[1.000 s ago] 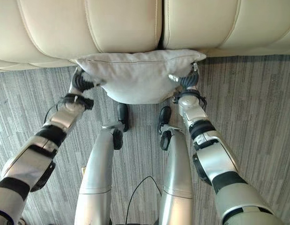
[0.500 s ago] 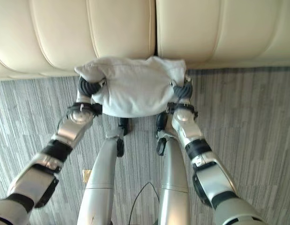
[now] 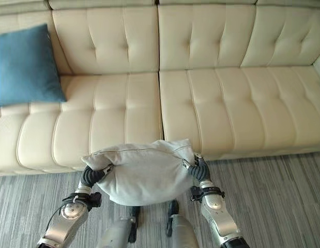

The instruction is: Pick up all the scattered cushions and arrange them neatly on the sofa.

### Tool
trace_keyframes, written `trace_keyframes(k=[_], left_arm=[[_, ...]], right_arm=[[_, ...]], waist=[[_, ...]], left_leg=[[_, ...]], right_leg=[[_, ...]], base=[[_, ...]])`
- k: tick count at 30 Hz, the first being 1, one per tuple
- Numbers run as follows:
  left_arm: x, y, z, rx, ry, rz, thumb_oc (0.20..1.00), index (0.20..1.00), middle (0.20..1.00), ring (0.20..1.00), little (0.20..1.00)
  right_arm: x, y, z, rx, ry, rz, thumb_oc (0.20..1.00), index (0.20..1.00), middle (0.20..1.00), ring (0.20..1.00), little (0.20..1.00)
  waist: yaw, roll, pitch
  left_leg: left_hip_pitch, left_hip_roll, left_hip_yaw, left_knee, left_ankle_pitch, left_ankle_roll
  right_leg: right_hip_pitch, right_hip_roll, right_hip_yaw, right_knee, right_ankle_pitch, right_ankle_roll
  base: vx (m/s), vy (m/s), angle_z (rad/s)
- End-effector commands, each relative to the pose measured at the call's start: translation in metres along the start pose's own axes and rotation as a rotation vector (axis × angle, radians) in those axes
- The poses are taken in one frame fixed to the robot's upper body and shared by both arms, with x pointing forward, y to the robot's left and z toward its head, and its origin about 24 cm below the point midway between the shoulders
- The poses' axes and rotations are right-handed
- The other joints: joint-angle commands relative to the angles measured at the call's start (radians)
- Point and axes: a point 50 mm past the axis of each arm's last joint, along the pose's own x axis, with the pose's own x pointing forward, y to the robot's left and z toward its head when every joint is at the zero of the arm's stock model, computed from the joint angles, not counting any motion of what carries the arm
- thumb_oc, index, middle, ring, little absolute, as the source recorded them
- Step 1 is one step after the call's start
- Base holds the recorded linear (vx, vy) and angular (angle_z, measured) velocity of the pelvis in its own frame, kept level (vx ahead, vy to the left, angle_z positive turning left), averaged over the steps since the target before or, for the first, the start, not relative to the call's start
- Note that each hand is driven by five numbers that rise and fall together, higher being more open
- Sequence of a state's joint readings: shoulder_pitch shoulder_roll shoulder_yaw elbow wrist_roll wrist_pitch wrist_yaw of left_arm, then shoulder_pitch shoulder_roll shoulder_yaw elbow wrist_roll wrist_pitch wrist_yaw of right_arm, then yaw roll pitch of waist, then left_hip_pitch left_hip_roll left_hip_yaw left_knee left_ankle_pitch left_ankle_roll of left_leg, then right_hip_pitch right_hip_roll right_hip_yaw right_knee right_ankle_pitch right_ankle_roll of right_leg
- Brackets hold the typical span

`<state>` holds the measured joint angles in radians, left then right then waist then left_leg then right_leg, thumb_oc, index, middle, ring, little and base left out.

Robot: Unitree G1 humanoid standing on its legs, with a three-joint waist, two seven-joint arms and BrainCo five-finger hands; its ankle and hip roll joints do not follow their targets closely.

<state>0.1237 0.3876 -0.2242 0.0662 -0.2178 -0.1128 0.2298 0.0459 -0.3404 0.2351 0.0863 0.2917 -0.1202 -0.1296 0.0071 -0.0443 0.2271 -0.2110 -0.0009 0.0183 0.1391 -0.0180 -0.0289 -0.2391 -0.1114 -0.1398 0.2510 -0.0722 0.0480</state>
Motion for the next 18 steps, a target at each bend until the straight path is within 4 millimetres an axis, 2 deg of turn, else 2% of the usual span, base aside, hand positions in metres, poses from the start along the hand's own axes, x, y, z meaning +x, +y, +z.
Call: trace_keyframes(k=[1,6,8,11,13,14,16,18], left_arm=[[0.016,0.010,0.045,-0.041,-0.234,0.011,0.200,0.200,0.200,0.200,0.200],[0.009,0.022,0.043,-0.008,-0.228,0.039,0.200,0.200,0.200,0.200,0.200],[0.005,0.030,0.046,0.010,-0.244,0.061,0.200,0.200,0.200,0.200,0.200],[0.003,0.036,0.047,0.021,-0.244,0.074,0.200,0.200,0.200,0.200,0.200],[0.001,0.037,0.045,0.023,-0.239,0.079,0.200,0.200,0.200,0.200,0.200],[-0.001,0.038,0.043,0.018,-0.228,0.084,0.200,0.200,0.200,0.200,0.200],[-0.001,0.037,0.041,0.014,-0.218,0.083,0.200,0.200,0.200,0.200,0.200],[-0.001,0.035,0.040,0.008,-0.216,0.081,0.200,0.200,0.200,0.200,0.200]], right_arm=[[0.012,0.006,0.046,0.005,-0.233,0.074,0.200,0.200,0.200,0.200,0.200],[0.010,0.007,0.053,0.019,-0.264,0.081,0.200,0.200,0.200,0.200,0.200],[0.010,0.007,0.058,0.028,-0.290,0.089,0.200,0.200,0.200,0.200,0.200],[0.009,0.009,0.062,0.046,-0.307,0.098,0.200,0.200,0.200,0.200,0.200],[0.008,0.013,0.064,0.054,-0.318,0.109,0.200,0.200,0.200,0.200,0.200],[0.008,0.014,0.065,0.049,-0.323,0.120,0.200,0.200,0.200,0.200,0.200],[0.007,0.013,0.068,0.038,-0.334,0.124,0.200,0.200,0.200,0.200,0.200],[0.006,0.011,0.068,0.035,-0.334,0.122,0.200,0.200,0.200,0.200,0.200]], waist=[[-0.004,-0.008,-0.067],[0.025,-0.015,-0.103],[0.042,-0.014,-0.113],[0.044,-0.013,-0.117],[0.041,-0.009,-0.115],[0.033,-0.004,-0.114],[0.009,0.000,-0.107],[-0.002,0.009,-0.101]], left_leg=[[-0.055,-0.015,-0.005,0.094,-0.092,0.006],[-0.004,-0.010,0.023,0.129,-0.147,0.035],[0.014,-0.011,0.034,0.139,-0.167,0.050],[0.033,-0.017,0.040,0.126,-0.169,0.070],[0.071,-0.016,0.042,0.102,-0.166,0.076],[0.104,-0.013,0.047,0.067,-0.163,0.077],[0.158,-0.023,0.031,0.020,-0.164,0.072],[0.186,-0.026,0.017,0.010,-0.172,0.068]], right_leg=[[0.083,-0.004,-0.017,-0.135,0.012,0.070],[0.150,-0.020,0.026,-0.146,0.036,0.105],[0.145,-0.032,0.045,-0.114,0.066,0.131],[0.103,-0.037,0.065,-0.032,0.095,0.140],[0.076,-0.025,0.061,-0.005,0.096,0.131],[0.037,-0.012,0.047,-0.028,0.098,0.123],[-0.049,0.007,0.019,-0.117,0.126,0.128],[-0.067,0.021,0.010,-0.154,0.137,0.131]], base=[[0.22,0.099,-0.13],[0.18,0.160,-0.16],[0.12,0.183,-0.37],[0.10,0.158,-0.36],[0.18,0.106,-0.35],[0.25,0.060,-0.37],[0.33,0.033,-0.28],[0.23,0.006,-0.15]])
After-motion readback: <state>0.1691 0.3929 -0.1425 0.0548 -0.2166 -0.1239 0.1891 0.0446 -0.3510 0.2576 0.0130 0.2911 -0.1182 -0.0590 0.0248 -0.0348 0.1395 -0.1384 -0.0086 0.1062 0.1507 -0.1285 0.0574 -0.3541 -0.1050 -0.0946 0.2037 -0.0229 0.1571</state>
